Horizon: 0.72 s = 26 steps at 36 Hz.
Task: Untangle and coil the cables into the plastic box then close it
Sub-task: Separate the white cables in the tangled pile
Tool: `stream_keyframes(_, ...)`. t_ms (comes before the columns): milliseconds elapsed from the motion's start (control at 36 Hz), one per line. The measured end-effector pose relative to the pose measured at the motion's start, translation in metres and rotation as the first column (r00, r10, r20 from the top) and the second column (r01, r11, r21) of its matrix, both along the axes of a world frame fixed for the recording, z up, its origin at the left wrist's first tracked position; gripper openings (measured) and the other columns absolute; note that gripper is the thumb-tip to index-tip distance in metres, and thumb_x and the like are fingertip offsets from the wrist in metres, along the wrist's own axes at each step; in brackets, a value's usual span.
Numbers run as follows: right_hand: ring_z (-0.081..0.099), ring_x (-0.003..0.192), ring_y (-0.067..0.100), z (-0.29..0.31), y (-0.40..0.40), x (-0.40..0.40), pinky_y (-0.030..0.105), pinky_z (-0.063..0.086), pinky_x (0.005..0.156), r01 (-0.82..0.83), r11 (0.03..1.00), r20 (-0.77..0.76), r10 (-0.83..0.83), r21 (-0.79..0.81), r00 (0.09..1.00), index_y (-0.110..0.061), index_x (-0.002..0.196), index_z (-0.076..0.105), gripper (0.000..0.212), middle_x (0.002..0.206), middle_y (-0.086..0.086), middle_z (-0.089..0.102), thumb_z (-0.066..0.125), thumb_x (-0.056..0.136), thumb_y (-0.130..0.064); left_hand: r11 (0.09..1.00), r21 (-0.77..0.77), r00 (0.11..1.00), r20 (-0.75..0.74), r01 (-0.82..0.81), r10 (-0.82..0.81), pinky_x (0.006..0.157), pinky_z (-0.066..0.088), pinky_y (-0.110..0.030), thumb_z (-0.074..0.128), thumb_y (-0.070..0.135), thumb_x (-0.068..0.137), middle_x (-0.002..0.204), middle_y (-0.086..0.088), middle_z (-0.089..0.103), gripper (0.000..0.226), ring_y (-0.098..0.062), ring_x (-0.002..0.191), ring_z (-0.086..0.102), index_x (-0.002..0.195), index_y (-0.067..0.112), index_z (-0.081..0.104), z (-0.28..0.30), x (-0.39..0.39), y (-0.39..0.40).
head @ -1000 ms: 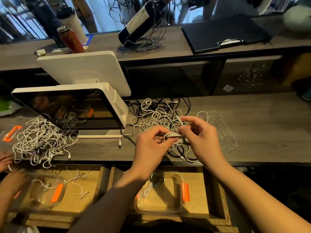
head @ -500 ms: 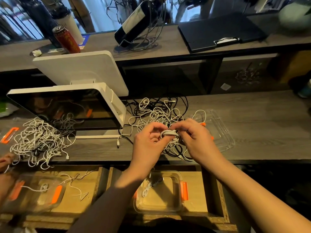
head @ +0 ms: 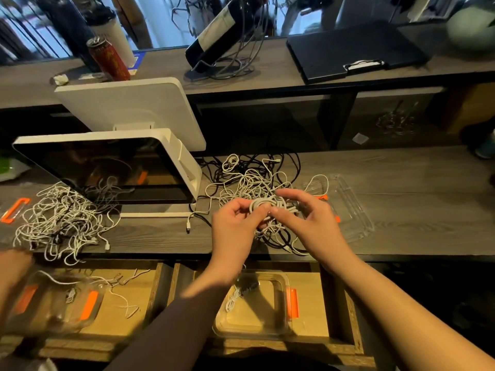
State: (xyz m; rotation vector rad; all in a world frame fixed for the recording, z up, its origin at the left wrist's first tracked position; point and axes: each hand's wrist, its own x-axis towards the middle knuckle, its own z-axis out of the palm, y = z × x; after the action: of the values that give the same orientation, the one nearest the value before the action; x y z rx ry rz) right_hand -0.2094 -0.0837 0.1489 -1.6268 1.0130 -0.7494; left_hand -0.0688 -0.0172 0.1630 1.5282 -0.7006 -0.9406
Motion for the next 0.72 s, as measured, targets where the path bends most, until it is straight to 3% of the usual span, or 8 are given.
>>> stream_keyframes(83,0.062,0.11,0.0,0.0,-0.002,-0.002,0.031,0.052,0.098,-0.047,0.998,-0.009,0.048,0.039,0.999,-0.022,0.123,0.067,0.04,0.115,-0.013,0.069,0.076,0.084,-0.03,0.997,0.045,0.989,-0.136,0.061,-0.054,0.069,0.059,-0.027,0.072,0.012,0.089,0.094,-0.01,0.075,0.007,-0.021,0.088,0.073,0.09,0.008,0.066,-0.001,0.005,0.002)
stream_keyframes(167,0.065,0.105,0.006,-0.002,-0.005,-0.005,0.037,0.055,0.093,-0.054,0.992,0.029,0.051,0.113,0.998,-0.024,0.114,0.073,0.033,0.11,-0.011,0.072,0.078,0.082,-0.028,0.983,0.066,0.934,-0.329,0.171,-0.14,0.074,0.061,-0.029,0.074,0.018,0.08,0.102,-0.015,0.074,0.019,-0.021,0.093,0.072,0.088,0.007,0.062,0.0,0.012,0.002)
stream_keyframes(333,0.063,0.072,0.004,-0.002,-0.006,-0.002,0.023,0.05,0.068,-0.076,0.949,0.17,0.024,0.305,0.985,-0.023,0.101,0.077,0.022,0.092,-0.003,0.074,0.076,0.083,-0.01,0.975,0.032,0.795,-0.585,0.221,-0.161,0.076,0.059,-0.028,0.07,0.016,0.077,0.092,-0.005,0.073,0.015,-0.014,0.083,0.069,0.087,0.008,0.063,-0.003,0.015,0.005)
stream_keyframes(417,0.06,0.073,0.009,0.0,-0.005,0.003,0.024,0.047,0.068,-0.104,0.911,0.221,0.014,0.398,0.975,-0.02,0.095,0.078,0.023,0.087,0.0,0.073,0.07,0.084,-0.002,0.976,0.007,0.706,-0.692,0.22,-0.154,0.072,0.058,-0.027,0.067,0.016,0.08,0.093,-0.007,0.071,0.023,-0.014,0.084,0.068,0.101,0.006,0.062,-0.006,0.014,0.006)
stream_keyframes(500,0.061,0.074,0.012,0.004,-0.003,0.007,0.024,0.047,0.068,-0.127,0.878,0.273,-0.005,0.461,0.962,-0.019,0.088,0.077,0.027,0.083,0.002,0.073,0.064,0.085,0.004,0.973,-0.027,0.648,-0.742,0.228,-0.173,0.069,0.058,-0.027,0.064,0.015,0.085,0.102,-0.013,0.07,0.027,-0.017,0.086,0.068,0.109,0.003,0.061,-0.009,0.016,0.005)
stream_keyframes(583,0.058,0.071,0.012,0.004,-0.003,0.008,0.023,0.045,0.064,-0.134,0.863,0.271,-0.004,0.487,0.963,-0.014,0.088,0.076,0.026,0.081,0.005,0.071,0.059,0.086,0.005,0.963,0.011,0.682,-0.708,0.268,-0.182,0.066,0.058,-0.026,0.075,0.02,0.08,0.101,-0.013,0.07,0.037,-0.018,0.084,0.067,0.109,0.004,0.06,-0.011,0.02,0.004)
stream_keyframes(667,0.054,0.072,0.016,0.0,-0.002,0.008,0.026,0.044,0.065,-0.116,0.869,0.257,-0.013,0.481,0.966,-0.01,0.091,0.076,0.023,0.081,0.008,0.068,0.06,0.085,0.006,0.941,0.096,0.739,-0.647,0.325,-0.19,0.049,0.048,-0.019,0.091,0.037,0.059,0.078,-0.002,0.062,0.064,-0.008,0.06,0.053,0.104,0.009,0.055,-0.017,0.026,0.001)
stream_keyframes(722,0.053,0.074,0.021,-0.001,-0.001,0.009,0.028,0.043,0.065,-0.099,0.892,0.234,-0.008,0.441,0.972,-0.014,0.085,0.077,0.026,0.077,0.008,0.067,0.061,0.084,0.006,0.918,0.16,0.75,-0.635,0.362,-0.185,0.039,0.035,-0.015,0.091,0.043,0.058,0.061,0.006,0.047,0.062,-0.005,0.047,0.039,0.097,0.012,0.055,-0.019,0.029,0.0)
